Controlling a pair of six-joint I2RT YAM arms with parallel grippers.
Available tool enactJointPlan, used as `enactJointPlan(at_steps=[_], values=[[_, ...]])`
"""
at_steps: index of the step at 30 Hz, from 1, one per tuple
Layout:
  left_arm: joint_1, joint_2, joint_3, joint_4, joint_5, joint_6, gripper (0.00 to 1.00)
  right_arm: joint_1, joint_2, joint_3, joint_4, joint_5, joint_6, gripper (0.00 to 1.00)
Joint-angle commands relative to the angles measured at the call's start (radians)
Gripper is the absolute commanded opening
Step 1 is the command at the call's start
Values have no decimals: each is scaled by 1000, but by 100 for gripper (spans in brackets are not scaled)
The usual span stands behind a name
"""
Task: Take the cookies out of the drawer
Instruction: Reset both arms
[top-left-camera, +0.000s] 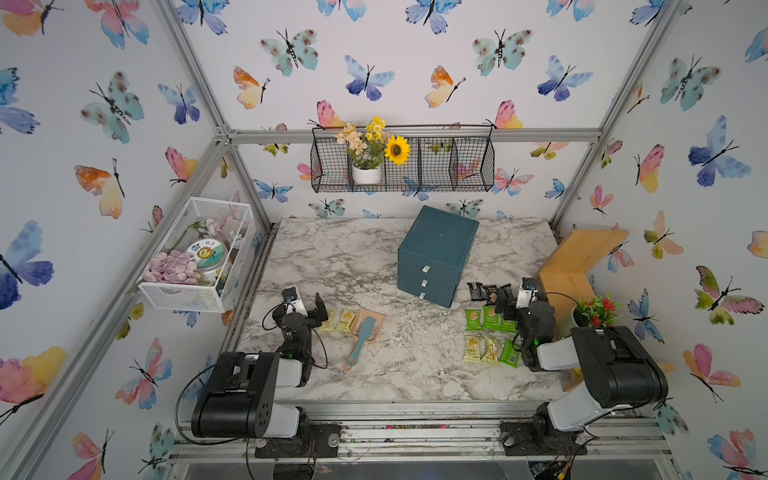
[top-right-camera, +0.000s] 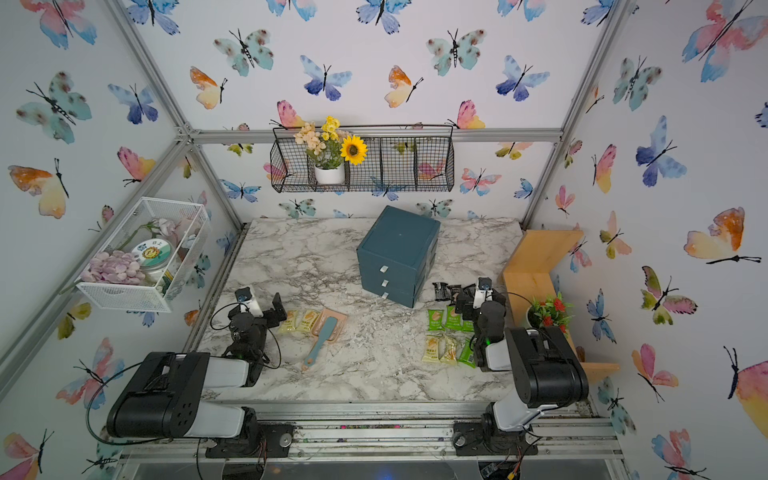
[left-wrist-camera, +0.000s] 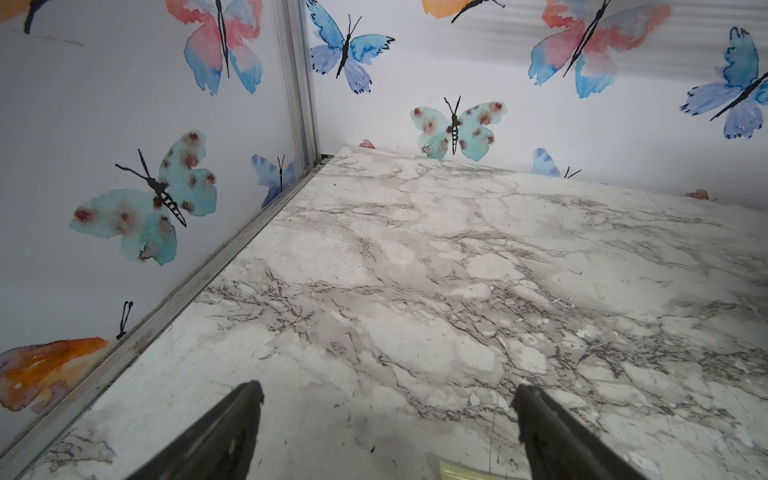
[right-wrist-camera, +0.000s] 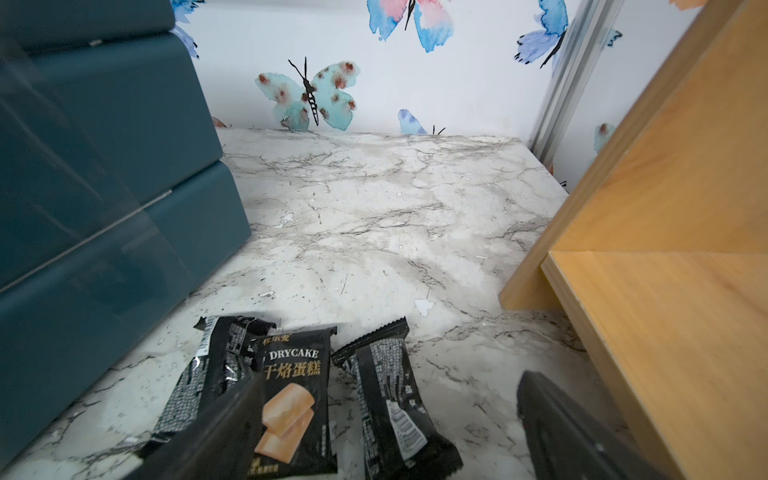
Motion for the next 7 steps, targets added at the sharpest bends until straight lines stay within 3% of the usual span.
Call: enactJointPlan(at_steps=[1,7], values=[[-2,-9,24,-27,-14,9,98,-6,-11,-12,26,-23,7,99],[-2,-16,13,-13,-14,10,98,-6,-11,-12,25,-22,7,99]])
